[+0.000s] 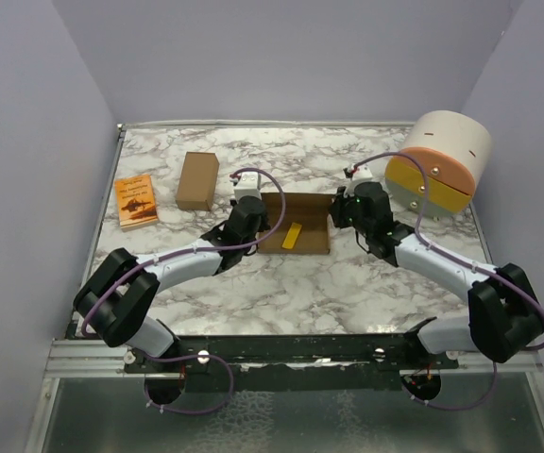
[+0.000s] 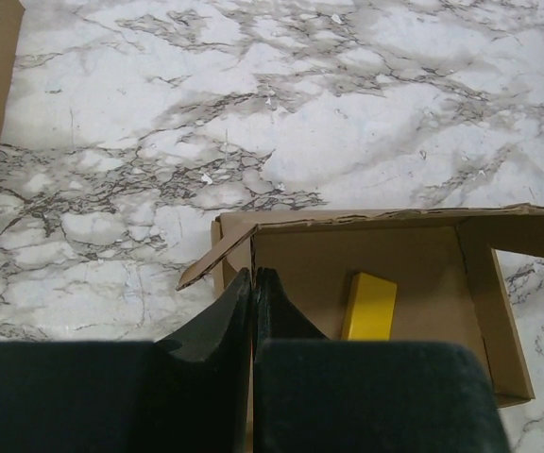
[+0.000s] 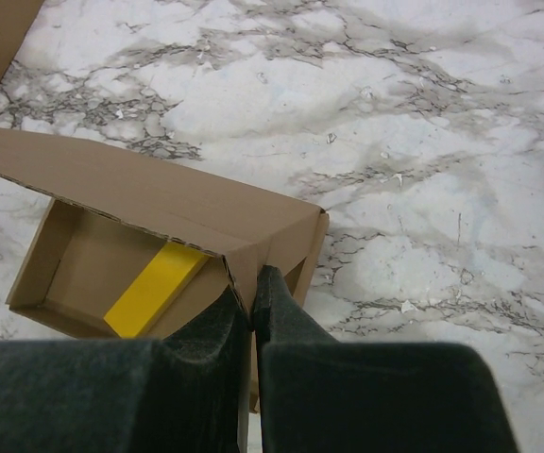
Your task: Fold the paper box
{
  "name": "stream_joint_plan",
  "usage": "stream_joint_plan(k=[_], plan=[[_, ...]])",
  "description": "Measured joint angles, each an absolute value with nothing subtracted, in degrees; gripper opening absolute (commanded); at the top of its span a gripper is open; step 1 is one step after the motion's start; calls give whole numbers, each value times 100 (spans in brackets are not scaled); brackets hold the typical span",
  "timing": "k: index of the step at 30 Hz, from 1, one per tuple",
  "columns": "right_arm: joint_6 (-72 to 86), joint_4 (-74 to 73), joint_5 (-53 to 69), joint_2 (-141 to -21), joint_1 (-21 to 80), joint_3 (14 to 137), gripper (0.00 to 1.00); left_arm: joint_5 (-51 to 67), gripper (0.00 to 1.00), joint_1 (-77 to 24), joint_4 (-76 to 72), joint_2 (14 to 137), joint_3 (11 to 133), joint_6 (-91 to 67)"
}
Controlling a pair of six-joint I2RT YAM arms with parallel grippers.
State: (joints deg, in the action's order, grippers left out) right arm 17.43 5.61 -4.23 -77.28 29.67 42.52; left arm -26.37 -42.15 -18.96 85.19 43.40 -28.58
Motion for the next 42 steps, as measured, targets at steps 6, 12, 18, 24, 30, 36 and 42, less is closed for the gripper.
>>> stream_joint_plan(k=[6,12,18,24,30,36,42], plan=[[1476,611,-891,-7846,3247,4309,1,-2816,0,-4228,-1820,8556,4401,-2832],[1286,613,-1181,-8243,3297,4672,1,-3013,0,-4228,-1645,8753,4685,-2724],[1160,604,-1448,-8565,3295,4987,1,-3135,0,-4228,-1485,8980,4960,-2622],[1251,554,-1516,-8689,3295,5118,1,-3170,0,-4228,-1472,9041,5017,-2600],[1492,244,-1505,-8726,3291,5308,1,-3183,0,-4228,-1472,9045,5019,-2582],[1535,305,-1492,-8726,3288,5210,1,-3197,0,-4228,-1470,9056,5024,-2556],[1511,303,-1138,-8552,3306,4519,1,-3103,0,-4244,-1498,9056,5000,-2554]])
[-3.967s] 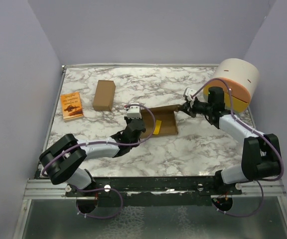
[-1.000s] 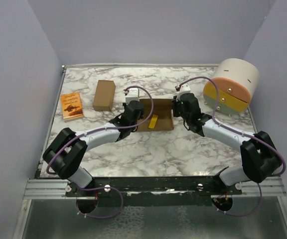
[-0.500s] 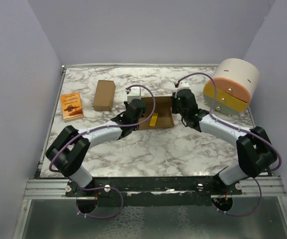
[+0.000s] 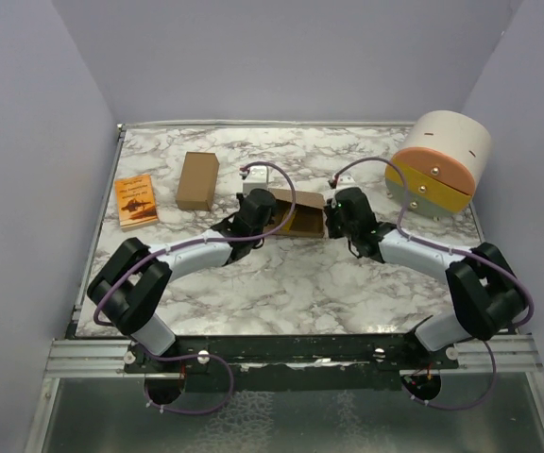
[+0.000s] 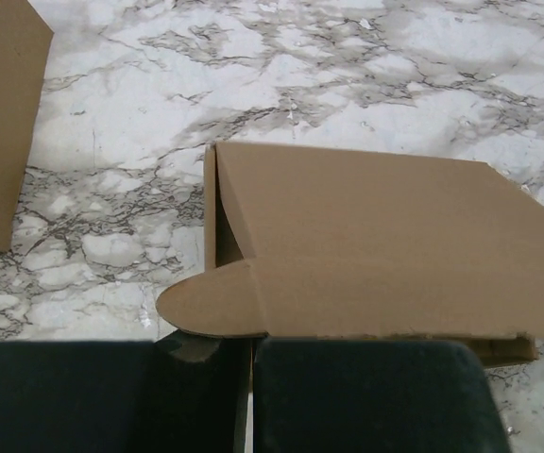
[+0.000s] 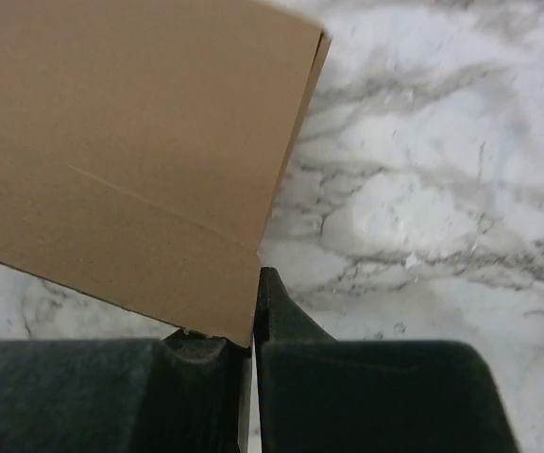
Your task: Fold the paper box
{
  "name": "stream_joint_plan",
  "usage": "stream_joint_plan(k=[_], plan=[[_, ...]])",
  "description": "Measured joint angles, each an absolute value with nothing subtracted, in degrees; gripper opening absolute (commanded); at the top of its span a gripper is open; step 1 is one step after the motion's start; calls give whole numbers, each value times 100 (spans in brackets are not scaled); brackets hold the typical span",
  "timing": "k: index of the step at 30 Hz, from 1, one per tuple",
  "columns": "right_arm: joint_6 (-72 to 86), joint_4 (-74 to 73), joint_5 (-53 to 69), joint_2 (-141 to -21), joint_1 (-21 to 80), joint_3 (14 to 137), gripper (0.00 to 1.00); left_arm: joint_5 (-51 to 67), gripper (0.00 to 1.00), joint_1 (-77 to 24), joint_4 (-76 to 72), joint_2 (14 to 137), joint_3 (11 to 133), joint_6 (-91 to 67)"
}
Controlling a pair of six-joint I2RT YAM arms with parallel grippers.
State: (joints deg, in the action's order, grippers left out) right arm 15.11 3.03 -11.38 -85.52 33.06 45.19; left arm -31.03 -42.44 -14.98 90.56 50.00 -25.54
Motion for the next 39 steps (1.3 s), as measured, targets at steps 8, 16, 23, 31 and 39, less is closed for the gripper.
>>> stream_joint_plan(k=[8,16,23,31,39], plan=[[1472,-156,-749,-8514,3406,4204,2,-2941,0,-4289,-1826,9039,4654,-2585],[1229,-305,-740,-8326,3406,4215,8,-2753,5,-4303,-1929,8969,4469,-2585],[996,-296,-735,-8213,3420,4215,9,-2469,34,-4372,-1879,8764,4082,-2598],[910,-283,-657,-8219,3481,4215,12,-1778,57,-4440,-1774,8084,3597,-2530],[873,-270,-602,-8252,3489,4215,13,-486,60,-4453,-1070,6088,3048,-2364]])
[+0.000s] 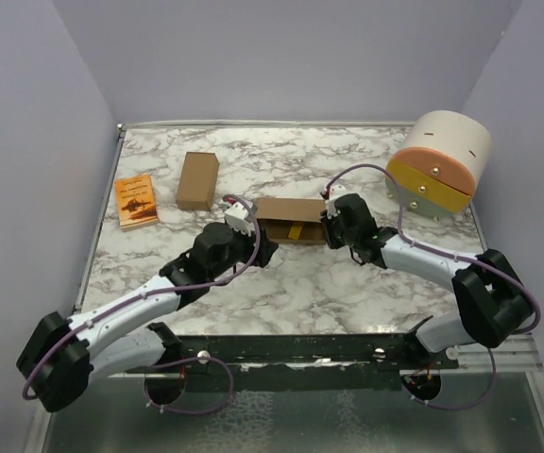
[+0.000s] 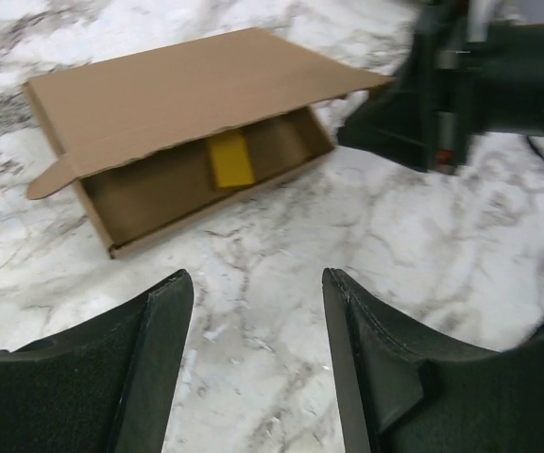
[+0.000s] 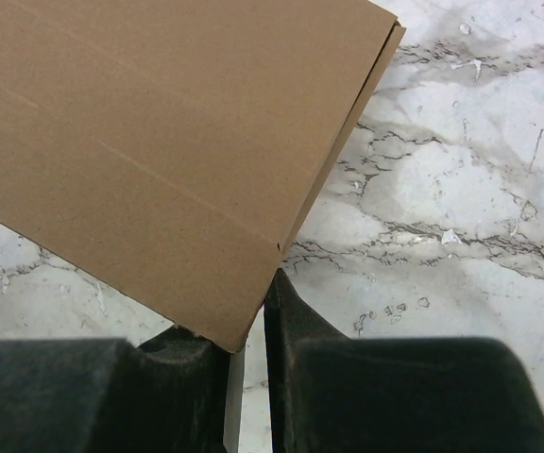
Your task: Fold the paper box
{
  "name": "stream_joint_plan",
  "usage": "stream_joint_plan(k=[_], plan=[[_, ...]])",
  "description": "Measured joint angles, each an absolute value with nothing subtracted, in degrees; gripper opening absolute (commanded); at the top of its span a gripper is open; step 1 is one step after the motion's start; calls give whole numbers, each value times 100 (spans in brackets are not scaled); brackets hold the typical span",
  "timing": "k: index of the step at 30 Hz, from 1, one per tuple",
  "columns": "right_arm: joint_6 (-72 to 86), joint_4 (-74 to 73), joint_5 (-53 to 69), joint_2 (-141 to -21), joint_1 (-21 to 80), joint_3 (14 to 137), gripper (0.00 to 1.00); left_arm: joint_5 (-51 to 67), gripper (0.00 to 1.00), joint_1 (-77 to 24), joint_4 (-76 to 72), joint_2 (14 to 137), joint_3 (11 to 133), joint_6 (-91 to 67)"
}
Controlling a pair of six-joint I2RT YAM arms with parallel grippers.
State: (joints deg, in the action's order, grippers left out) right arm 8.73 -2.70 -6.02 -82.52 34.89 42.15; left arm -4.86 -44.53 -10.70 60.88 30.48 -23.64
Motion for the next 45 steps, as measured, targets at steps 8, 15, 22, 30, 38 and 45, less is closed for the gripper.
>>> stream_joint_plan(k=[8,15,22,30,38,45], plan=[[869,-257,-534,-8315,3489,4215,13,556,45,-4224,-471,5334,3640,-2324],[838,-257,-480,-8315,3489,4215,19,1267,22,-3114,-856,7411,5199,-2545],[593,-283,-303,-8300,3489,4215,48,1737,21,-3037,-615,9271,5747,-2480],[-467,-910,311,-7653,3485,4215,76,1962,21,-2934,-460,10077,5811,-2353],[-1903,-2008,2082,-6814,3352,4705,63,2064,23,-2882,-696,10245,5929,-2346],[-1973,-2045,3752,-8643,2641,6128,43,2147,31,-2856,-794,10073,5811,-2414]])
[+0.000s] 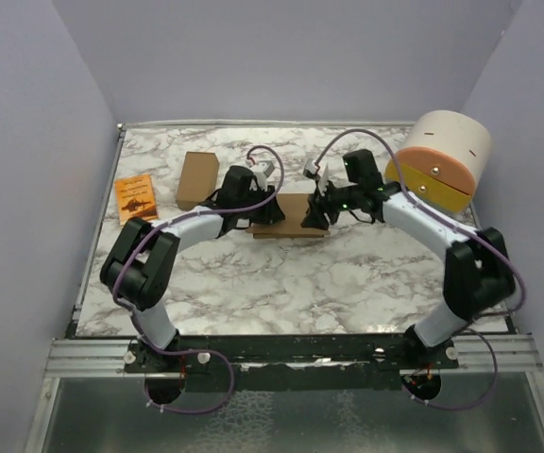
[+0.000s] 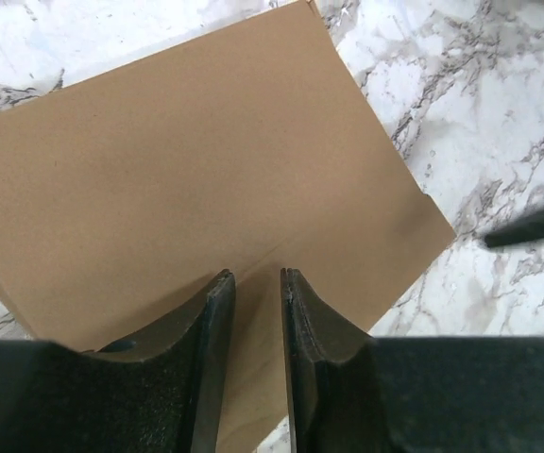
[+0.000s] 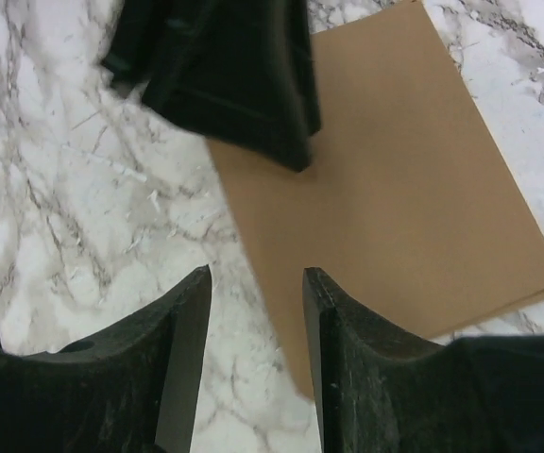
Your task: Fold the paper box
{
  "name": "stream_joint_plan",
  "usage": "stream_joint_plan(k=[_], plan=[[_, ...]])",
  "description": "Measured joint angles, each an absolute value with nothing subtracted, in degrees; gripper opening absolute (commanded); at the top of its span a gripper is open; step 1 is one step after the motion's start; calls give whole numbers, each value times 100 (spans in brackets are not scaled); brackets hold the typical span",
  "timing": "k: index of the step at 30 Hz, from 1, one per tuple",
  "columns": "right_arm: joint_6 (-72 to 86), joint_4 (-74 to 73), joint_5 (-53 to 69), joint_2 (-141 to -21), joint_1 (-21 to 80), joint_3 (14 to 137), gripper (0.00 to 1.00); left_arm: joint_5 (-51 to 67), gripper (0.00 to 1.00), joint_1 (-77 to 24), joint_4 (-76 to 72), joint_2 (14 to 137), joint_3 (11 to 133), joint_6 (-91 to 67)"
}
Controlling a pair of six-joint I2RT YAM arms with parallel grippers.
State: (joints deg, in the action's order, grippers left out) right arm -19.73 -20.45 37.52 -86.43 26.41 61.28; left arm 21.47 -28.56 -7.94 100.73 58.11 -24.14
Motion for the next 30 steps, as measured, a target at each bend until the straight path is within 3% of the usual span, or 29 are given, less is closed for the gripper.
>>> stream_joint_plan(k=[4,9,14,21,30], plan=[[-1944,-2224,4582,-10025,2283,7032,41,2150,32,-2757,-838,9594,5551,-2528],[-1868,-2440,4989,-10777,2093,7279,41,2064,28,-2633,-926,9061,5286,-2609],[-1817,-2493,5179,-10822,2095,7299,41,1568,0,-2425,-888,8696,4823,-2602],[-1761,-2515,5221,-10844,2095,7317,41,937,0,-2110,-707,8812,4613,-2484],[-1717,-2532,5240,-10949,2095,7404,41,1295,0,-2073,-854,9498,4915,-2418]])
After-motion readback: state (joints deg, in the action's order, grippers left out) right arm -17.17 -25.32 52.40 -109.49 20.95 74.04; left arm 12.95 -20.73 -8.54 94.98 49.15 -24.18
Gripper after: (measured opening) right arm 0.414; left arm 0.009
